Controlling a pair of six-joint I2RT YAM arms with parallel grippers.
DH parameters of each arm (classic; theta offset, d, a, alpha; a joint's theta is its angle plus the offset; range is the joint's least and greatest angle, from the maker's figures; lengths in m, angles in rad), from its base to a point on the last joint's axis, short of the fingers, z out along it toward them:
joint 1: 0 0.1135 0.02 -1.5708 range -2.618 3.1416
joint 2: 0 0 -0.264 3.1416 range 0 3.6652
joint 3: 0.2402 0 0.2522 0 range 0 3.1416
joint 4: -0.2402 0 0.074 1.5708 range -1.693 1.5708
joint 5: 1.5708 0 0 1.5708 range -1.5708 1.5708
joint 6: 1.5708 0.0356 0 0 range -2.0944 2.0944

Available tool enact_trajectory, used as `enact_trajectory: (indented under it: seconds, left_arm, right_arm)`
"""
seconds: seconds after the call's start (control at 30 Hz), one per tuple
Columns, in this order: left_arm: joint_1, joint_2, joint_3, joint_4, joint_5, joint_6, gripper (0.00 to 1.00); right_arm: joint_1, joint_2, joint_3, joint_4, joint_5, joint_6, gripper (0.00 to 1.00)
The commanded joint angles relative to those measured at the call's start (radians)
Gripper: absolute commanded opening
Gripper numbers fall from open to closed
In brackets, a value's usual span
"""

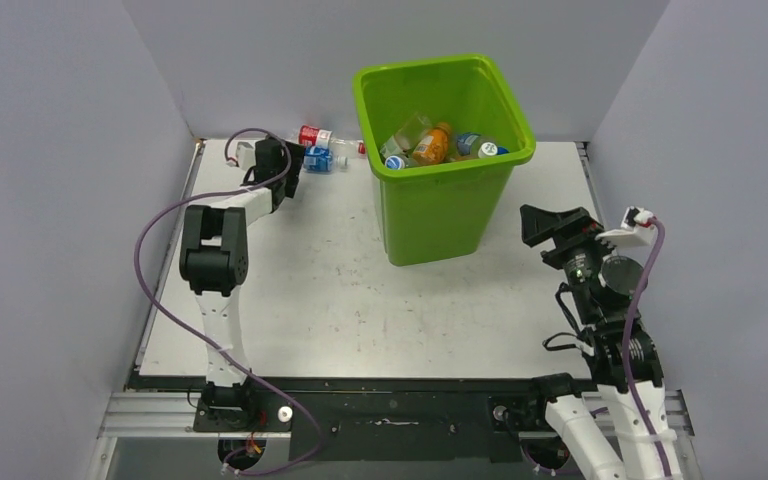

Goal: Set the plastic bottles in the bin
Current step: Pick up the plastic bottle from the corner of the board.

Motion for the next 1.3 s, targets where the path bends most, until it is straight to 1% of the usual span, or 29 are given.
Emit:
enact_trajectory:
  seconds: [0.0,0.13,0.43,0.5,0.63,0.73,0.8,0.9,0.97,1.03,1.1,1.27]
  left_arm:
    - [-0.024,0.124,0.192,0.007,-0.017,-0.056,0.96]
    - [-0.044,0.256,0.373,-0.09,-0.017,-0.054,0.96]
    - [-0.074,0.466,0.677,-0.294,-0.055,-0.046,0.96]
    - [-0.076,0.5,0.726,-0.306,-0.059,-0.052,0.99]
    - [-0.078,0.565,0.818,-0.312,-0.052,-0.06,0.82]
    - [-0.08,0.599,0.85,-0.306,-0.039,-0.067,0.67]
    - [-0.079,0.607,0.849,-0.292,-0.033,-0.07,0.57]
    - [-0.077,0.591,0.808,-0.245,-0.027,-0.069,0.48]
    - [-0.075,0.568,0.752,-0.199,-0.016,-0.073,0.39]
    - [-0.071,0.509,0.663,-0.098,-0.002,-0.078,0.33]
    - [-0.064,0.43,0.554,-0.011,0.005,-0.082,0.31]
    - [-0.034,0.169,0.249,0.226,0.035,-0.084,0.29]
  right_arm:
    - [0.017,-0.099,-0.002,-0.002,0.099,-0.063,0.9]
    - [0.028,-0.134,0.016,-0.02,0.148,-0.103,0.9]
    - [0.041,-0.138,0.014,-0.027,0.188,-0.153,0.9]
    - [0.043,-0.144,0.005,-0.03,0.192,-0.158,0.9]
    - [0.043,-0.156,-0.007,-0.03,0.206,-0.175,0.9]
    - [0.042,-0.158,-0.011,-0.027,0.215,-0.186,0.9]
    - [0.042,-0.155,-0.01,-0.029,0.223,-0.193,0.9]
    - [0.042,-0.152,-0.011,-0.028,0.223,-0.198,0.9]
    - [0.043,-0.148,-0.011,-0.026,0.222,-0.201,0.9]
    - [0.043,-0.145,-0.006,-0.023,0.22,-0.202,0.9]
    - [0.042,-0.14,0.004,-0.022,0.215,-0.201,0.9]
    - [0.044,-0.132,0.041,-0.02,0.177,-0.207,0.9]
